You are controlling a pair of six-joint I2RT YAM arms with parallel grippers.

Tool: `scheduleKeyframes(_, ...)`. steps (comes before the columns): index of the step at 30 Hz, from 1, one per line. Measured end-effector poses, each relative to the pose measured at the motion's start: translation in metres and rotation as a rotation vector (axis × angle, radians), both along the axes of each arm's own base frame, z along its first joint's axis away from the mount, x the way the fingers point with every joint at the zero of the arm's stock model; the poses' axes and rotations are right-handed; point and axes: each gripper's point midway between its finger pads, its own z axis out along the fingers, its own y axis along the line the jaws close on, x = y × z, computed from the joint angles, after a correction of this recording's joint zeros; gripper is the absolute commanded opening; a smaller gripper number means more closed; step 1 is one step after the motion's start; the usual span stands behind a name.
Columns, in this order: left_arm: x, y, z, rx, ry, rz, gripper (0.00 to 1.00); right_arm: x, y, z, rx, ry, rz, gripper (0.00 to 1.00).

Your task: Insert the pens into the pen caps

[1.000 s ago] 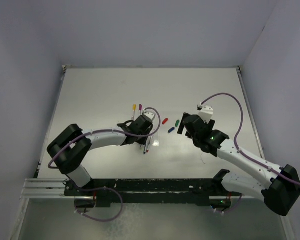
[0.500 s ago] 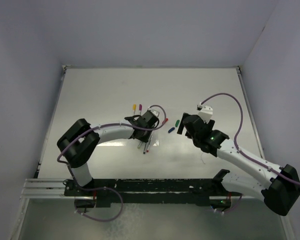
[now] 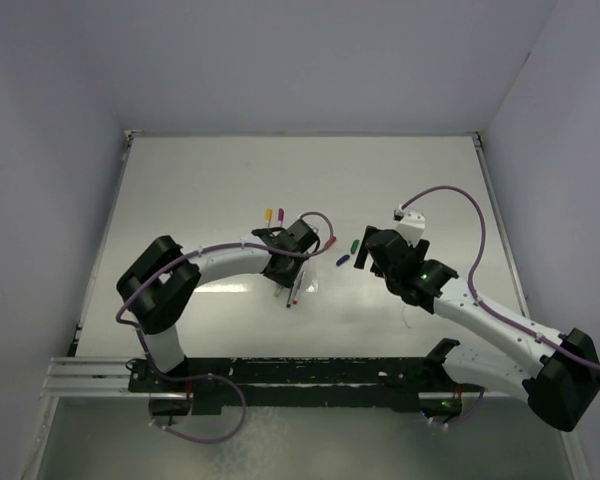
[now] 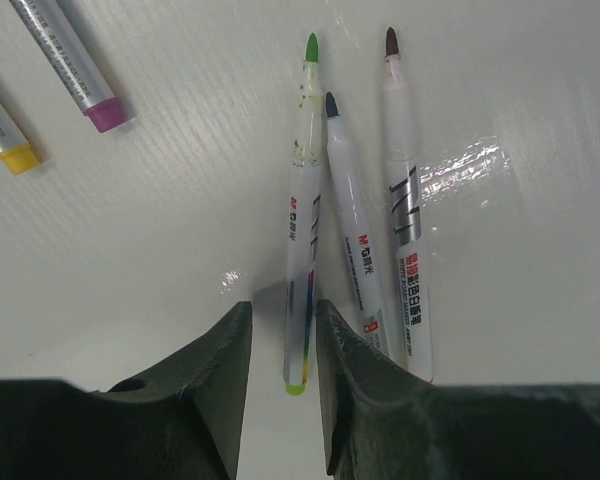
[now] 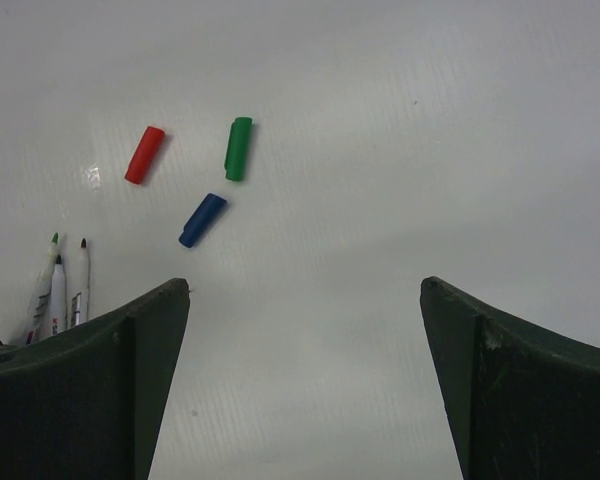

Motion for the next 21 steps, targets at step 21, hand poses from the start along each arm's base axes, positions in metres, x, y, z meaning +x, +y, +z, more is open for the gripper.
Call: scheduleKeyframes(21, 0.013, -0.028, -0.005, -0.08, -0.014, -0.041, 0.31, 0.0, 0.0, 0.003, 0.007, -0.009, 0.001, 1.0)
